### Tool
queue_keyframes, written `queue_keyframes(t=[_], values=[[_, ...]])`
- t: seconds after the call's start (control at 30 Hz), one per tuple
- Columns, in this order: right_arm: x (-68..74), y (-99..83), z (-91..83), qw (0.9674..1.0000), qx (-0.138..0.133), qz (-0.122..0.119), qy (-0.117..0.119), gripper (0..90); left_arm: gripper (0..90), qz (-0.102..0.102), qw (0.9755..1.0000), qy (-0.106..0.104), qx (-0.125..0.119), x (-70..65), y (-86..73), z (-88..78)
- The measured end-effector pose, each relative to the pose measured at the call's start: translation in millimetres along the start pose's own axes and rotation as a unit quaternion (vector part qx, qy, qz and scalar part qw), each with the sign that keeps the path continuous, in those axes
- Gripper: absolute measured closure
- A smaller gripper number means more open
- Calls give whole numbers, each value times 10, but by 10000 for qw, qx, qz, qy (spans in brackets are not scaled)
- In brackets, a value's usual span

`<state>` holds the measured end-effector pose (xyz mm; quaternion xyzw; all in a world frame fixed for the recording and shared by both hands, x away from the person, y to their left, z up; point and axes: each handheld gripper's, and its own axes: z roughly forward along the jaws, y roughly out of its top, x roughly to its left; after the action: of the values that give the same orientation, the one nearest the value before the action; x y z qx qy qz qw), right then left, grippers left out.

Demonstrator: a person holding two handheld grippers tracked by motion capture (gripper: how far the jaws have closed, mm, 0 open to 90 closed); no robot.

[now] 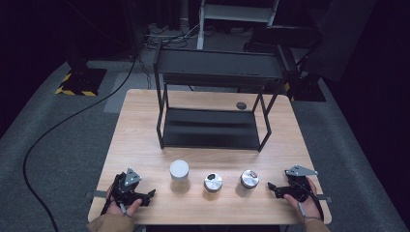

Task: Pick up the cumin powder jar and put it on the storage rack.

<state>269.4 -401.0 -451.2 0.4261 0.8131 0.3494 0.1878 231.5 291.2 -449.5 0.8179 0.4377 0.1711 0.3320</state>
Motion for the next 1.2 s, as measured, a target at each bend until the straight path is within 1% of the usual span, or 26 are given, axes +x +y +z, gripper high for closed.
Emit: queue_keyframes(t=[0.47, 0.5, 0.53, 0.6, 0.77, 0.83, 0.87, 0.97, 1.07, 1.2], values=[[0, 0, 0, 10000, -1, -1, 0, 34, 15, -27, 10000, 21, 18, -23, 7, -8], [0, 0, 0, 10000, 0, -1, 0, 34, 39, -21, 10000, -40, 14, -10, 15, -23], [0, 0, 0, 10000, 0, -1, 0, 34, 49, -21, 10000, -40, 14, -10, 15, -23], [-1, 0, 0, 10000, -1, -1, 1, 34, 47, -9, 10000, -59, -35, -15, 11, -41], [0, 0, 0, 10000, -1, 0, 0, 34, 47, 48, 9995, -56, -302, -62, -25, -124], [0, 0, 0, 10000, -1, 1, 0, 34, 47, 75, 9994, -58, -338, -67, -27, -141], [0, 0, 0, 10000, -1, 0, 0, 34, 46, 85, 9990, -65, -440, -83, -42, -169], [0, 0, 0, 10000, -1, 1, 1, 34, 46, 128, 9986, -62, -508, -93, -51, -200], [0, 0, 0, 10000, -1, 1, 0, 34, 46, 127, 9976, -56, -680, -110, -90, -255], [0, 0, 0, 10000, -1, 0, 0, 34, 46, 87, 9950, -25, -999, -143, -154, -346]])
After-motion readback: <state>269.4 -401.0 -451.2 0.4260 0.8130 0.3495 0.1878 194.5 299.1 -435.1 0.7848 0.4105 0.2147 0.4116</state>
